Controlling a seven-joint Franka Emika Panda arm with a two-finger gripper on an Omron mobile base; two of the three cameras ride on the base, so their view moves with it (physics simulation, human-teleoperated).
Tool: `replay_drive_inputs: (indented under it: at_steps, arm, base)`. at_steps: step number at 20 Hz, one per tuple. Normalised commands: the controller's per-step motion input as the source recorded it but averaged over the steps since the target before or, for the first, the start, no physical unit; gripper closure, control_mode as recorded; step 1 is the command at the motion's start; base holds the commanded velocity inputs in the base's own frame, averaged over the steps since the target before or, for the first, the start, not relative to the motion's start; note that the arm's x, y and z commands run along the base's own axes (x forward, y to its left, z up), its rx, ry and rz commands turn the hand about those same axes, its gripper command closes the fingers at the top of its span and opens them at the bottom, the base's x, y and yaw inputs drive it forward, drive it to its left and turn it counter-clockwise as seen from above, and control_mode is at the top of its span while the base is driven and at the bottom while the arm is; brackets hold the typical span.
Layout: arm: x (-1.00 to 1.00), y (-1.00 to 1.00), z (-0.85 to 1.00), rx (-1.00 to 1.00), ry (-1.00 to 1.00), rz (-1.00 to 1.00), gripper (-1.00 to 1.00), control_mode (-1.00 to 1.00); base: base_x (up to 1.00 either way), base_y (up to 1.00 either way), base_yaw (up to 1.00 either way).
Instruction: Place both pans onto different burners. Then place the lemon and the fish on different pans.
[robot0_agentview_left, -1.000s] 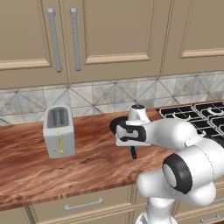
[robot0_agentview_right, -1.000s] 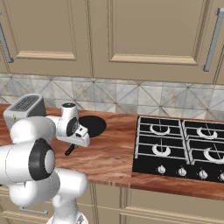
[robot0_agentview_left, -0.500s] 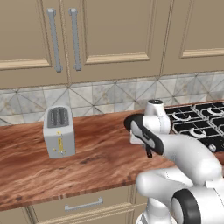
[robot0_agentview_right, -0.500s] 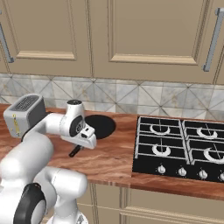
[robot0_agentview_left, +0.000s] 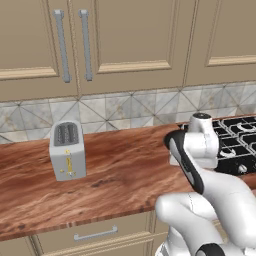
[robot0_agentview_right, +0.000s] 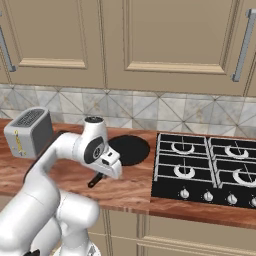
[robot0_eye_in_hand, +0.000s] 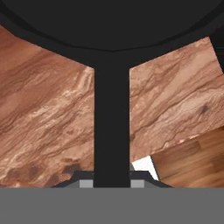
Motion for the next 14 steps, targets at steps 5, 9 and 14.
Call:
replay_drive_inputs:
  at_steps: [5,9,14]
  arm:
    - [-0.09,-0.64,0.14,-0.01,0.08,-0.10,1.00,-1.00]
    - [-0.01,-0.68,0.10,0.00,0.09,-0.09,1.00,-1.00]
    - [0.00,-0.53,0.09,0.00,0.07,-0.04,1.00,-1.00]
  base:
    - [0.00,0.00,0.00]
    - [0.00,0.00,0.00]
    - [0.00,0.00,0.00]
